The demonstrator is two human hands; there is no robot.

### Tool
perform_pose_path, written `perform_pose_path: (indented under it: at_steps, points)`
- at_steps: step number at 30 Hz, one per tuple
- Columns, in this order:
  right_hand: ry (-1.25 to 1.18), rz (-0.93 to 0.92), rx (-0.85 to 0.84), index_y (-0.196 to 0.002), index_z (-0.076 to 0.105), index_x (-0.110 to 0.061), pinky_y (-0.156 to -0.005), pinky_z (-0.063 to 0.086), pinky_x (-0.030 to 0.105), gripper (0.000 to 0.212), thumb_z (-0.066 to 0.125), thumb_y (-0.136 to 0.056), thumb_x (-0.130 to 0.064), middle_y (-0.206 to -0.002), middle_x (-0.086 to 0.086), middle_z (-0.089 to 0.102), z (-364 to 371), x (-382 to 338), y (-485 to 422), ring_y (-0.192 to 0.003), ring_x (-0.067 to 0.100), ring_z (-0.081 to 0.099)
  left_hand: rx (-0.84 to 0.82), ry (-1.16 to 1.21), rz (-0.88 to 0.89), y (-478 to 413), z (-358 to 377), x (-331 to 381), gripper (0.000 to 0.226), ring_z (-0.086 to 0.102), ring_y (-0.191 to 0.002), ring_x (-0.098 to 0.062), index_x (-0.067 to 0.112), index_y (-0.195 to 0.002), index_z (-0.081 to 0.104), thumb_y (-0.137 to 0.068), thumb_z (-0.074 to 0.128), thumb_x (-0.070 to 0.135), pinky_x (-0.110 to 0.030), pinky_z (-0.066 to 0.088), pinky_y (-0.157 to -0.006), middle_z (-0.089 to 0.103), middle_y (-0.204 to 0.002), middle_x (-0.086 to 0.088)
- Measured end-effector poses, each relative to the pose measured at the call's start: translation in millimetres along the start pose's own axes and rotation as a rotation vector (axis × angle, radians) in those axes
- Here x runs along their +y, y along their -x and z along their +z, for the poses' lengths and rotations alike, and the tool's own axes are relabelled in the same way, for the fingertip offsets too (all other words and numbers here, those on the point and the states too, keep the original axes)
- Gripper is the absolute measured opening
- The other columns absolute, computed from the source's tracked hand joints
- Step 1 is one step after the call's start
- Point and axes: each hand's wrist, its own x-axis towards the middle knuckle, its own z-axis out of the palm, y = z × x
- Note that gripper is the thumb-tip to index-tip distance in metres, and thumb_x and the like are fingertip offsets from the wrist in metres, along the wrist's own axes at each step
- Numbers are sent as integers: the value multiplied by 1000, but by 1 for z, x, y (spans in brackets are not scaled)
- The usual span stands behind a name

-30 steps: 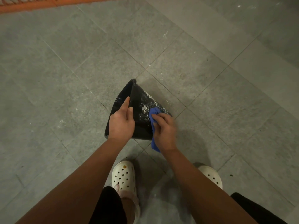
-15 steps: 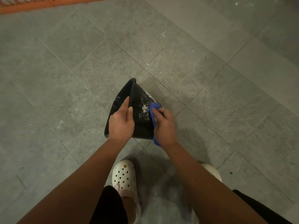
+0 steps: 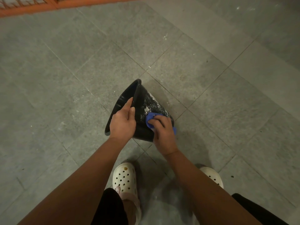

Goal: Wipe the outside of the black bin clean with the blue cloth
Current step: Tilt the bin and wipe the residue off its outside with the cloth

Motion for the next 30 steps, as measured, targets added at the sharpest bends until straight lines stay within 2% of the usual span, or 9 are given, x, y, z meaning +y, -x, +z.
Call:
perform_pose_path:
  at_steps: [3,5,7,10,13,19,21,27,30]
  points:
    - [-103,278,79,-111,63,-1,-96,38,26,30,62,-81,3,-113,17,57,3,1,-2,-106,29,53,4,-12,-11,2,3,2,41,62,-81,-13,29,-141,43,-100,40,27,-38,52,-87,66,-87,1]
    - [-127,431,91,-115,59,-1,-98,39,29,31,59,-84,0,-117,16,53,4,-1,2,-109,27,50,20,-63,3,6,5,5,40,58,-73,-8,33,-140,43,-100,41,29,-31,49,-79,66,-83,1]
    - [-84,381,97,-107,61,1,-92,43,31,28,62,-80,3,-111,19,54,3,-7,10,-103,29,51,21,-76,13,8,4,8,40,61,-80,-15,33,-140,44,-100,41,28,-29,47,-78,68,-88,-5]
    - [-46,194,96,-91,66,3,-81,41,25,19,68,-73,9,-98,21,59,2,-16,16,-90,33,55,8,-58,-3,5,3,11,40,64,-85,-21,32,-140,44,-100,41,27,-41,52,-85,66,-86,-2]
    - [-54,99,113,-91,67,2,-82,41,25,17,68,-75,8,-98,19,61,0,-21,4,-90,31,55,-20,-40,17,7,5,13,40,64,-93,-22,29,-140,45,-100,41,26,-46,51,-89,69,-98,-6]
    - [-180,470,109,-102,64,-7,-93,45,39,21,59,-83,-1,-108,11,56,-1,-11,-9,-101,26,52,-4,69,-49,6,7,11,38,56,-83,-1,30,-137,48,-100,41,28,-43,49,-95,59,-88,14]
    - [-170,449,127,-99,65,-5,-90,46,36,20,61,-81,1,-105,13,56,-3,-9,-1,-98,27,53,-3,63,-52,5,7,10,37,51,-79,7,31,-136,49,-100,42,29,-41,48,-96,55,-84,20]
    - [-95,33,145,-84,70,-2,-72,45,29,12,70,-74,5,-91,16,61,4,-28,0,-83,29,54,-10,195,-123,-3,5,5,37,62,-103,-18,28,-134,53,-98,44,28,-45,47,-98,68,-108,-2]
    - [-169,120,169,-90,71,-2,-79,44,24,16,67,-77,5,-93,16,62,6,-33,-17,-87,29,56,-13,235,-150,-4,6,3,37,61,-108,-18,28,-133,54,-97,44,30,-45,46,-100,68,-113,-2]
